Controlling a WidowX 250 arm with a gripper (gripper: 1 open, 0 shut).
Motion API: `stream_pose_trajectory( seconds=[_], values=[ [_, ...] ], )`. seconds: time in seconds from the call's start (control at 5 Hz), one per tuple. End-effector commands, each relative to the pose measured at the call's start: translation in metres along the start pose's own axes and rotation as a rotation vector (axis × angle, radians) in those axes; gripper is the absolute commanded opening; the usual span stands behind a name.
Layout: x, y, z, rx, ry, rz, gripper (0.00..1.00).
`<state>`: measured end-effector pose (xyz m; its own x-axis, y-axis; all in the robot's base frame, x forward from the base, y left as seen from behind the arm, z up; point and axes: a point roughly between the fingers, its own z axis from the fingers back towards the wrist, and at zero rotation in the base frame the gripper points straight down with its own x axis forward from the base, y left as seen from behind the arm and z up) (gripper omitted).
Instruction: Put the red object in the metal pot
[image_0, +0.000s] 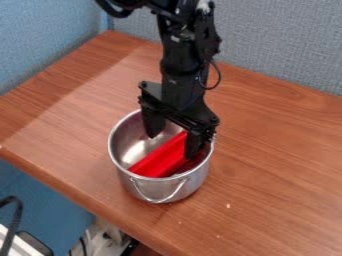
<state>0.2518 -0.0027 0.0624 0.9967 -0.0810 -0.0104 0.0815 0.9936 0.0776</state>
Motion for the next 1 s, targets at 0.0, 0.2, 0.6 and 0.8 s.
stream_pose_trajectory(
  seconds=[0.0,0.2,0.6,0.8],
  values=[
    [0.012,0.003,0.0,0.005,-0.024,-0.024,1.0],
    [0.017,0.005,-0.01,0.005,-0.012,-0.043,0.0],
    [0.027,0.0,-0.017,0.012,-0.007,-0.008,0.0],
    [0.031,-0.002,-0.02,0.016,0.0,0.01,0.0]
  ],
)
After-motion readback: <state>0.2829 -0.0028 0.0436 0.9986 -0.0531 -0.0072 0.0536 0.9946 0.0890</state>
